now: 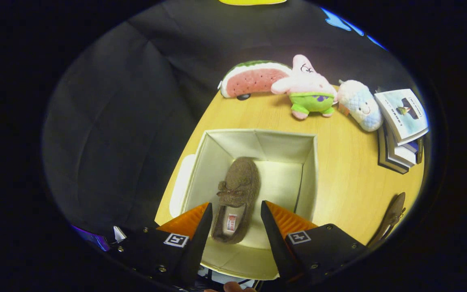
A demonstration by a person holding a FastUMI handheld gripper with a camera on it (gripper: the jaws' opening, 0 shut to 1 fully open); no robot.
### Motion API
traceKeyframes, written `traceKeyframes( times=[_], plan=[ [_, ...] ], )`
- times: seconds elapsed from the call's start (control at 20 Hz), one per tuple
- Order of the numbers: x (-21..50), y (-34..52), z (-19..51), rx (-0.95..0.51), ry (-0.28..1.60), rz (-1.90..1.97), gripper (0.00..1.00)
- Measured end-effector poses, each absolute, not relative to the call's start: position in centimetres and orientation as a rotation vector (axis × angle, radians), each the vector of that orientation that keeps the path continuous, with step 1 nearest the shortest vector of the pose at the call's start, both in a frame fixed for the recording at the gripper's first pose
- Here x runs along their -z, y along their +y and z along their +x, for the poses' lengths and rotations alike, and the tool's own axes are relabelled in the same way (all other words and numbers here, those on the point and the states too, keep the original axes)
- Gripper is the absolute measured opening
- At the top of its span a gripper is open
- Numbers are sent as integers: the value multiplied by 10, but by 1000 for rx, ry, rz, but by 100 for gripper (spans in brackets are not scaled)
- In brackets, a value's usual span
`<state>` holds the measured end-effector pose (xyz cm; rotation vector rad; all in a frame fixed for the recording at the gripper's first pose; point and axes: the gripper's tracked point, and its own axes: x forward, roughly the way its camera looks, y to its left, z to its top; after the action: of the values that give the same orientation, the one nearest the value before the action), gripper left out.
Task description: Open the storage box then place both shoes into the box .Put the left shoe in first, then the right shoe, with the right side of both shoes facing outward in a uniform manner.
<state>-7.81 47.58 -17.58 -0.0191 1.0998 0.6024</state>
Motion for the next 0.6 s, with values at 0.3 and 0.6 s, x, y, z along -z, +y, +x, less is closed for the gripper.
traceKeyframes(
  times=[0.3,0.6],
  plan=[
    [145,420,-72,-614,1056,14,74],
    [141,336,-67,-621,988,2,73]
  ],
)
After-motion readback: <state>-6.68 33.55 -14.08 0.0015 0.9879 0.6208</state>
